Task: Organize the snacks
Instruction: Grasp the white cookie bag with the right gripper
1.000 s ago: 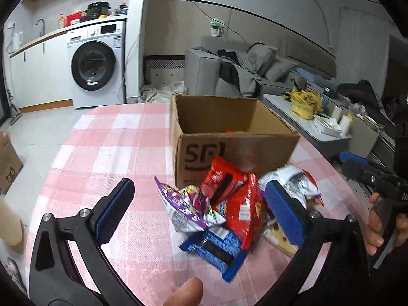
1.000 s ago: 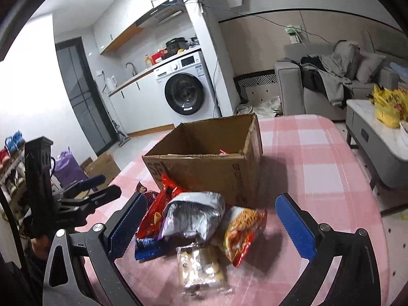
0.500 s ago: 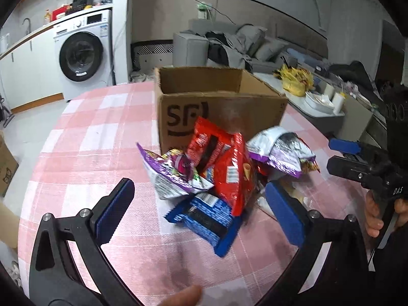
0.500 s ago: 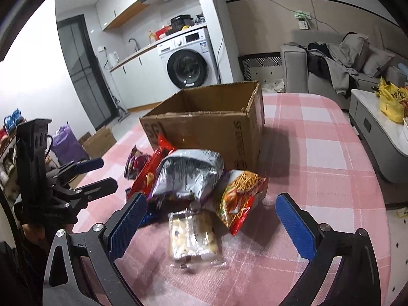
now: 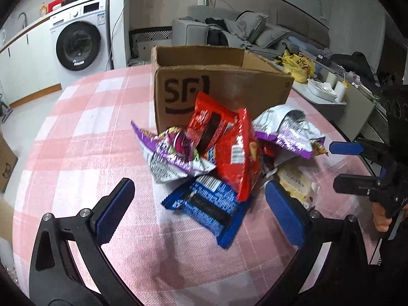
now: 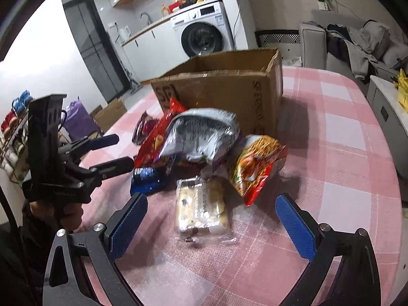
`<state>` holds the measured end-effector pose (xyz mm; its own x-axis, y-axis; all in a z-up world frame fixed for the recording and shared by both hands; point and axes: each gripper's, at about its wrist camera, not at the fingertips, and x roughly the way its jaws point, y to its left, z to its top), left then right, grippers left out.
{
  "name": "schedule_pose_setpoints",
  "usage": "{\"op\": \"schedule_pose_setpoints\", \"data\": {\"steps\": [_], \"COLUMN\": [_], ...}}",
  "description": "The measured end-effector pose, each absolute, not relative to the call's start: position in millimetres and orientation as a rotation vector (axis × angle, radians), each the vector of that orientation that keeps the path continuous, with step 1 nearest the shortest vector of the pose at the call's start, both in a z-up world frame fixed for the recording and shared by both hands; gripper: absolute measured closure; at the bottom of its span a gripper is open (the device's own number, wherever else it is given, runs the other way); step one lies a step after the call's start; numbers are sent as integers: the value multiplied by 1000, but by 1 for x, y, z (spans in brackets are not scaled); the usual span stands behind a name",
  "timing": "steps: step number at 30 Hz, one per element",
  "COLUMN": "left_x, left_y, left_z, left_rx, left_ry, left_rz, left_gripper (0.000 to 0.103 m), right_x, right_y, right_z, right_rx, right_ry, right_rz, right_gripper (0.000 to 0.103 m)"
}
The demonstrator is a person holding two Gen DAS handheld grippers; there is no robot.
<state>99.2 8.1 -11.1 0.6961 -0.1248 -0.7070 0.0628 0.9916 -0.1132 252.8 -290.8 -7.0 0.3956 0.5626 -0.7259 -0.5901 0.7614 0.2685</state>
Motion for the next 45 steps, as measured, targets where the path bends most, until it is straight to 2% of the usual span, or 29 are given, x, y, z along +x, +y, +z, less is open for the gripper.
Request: {"op": "schedule_pose_setpoints", "data": {"steps": [9, 14, 18, 21, 24, 45], "left_x": [96, 102, 107, 108, 108, 129], "left_y": [12, 16, 19, 17, 14, 18], "left_z": [-34, -39, -42, -46, -49, -68], "left_rx": [-63, -70, -91, -85, -82, -86], "left_ry": [836, 848, 855, 862, 869, 902], "left_rz": [-77, -66, -66, -67, -66, -42], "left_gripper": [1, 1, 1, 1, 1, 1], "right_x": [244, 240, 242, 241, 240, 241], "right_y": [-263, -246, -237, -232, -227, -233], "right_z": [-24, -35, -44, -48, -49, -33], "right_rx": [-113, -167, -199, -232, -266, -217], "right_ry": [957, 982, 993, 979, 958, 954], "right_rz": [803, 803, 731, 702, 649, 701], "right_gripper": [2, 15, 17, 25, 43, 44]}}
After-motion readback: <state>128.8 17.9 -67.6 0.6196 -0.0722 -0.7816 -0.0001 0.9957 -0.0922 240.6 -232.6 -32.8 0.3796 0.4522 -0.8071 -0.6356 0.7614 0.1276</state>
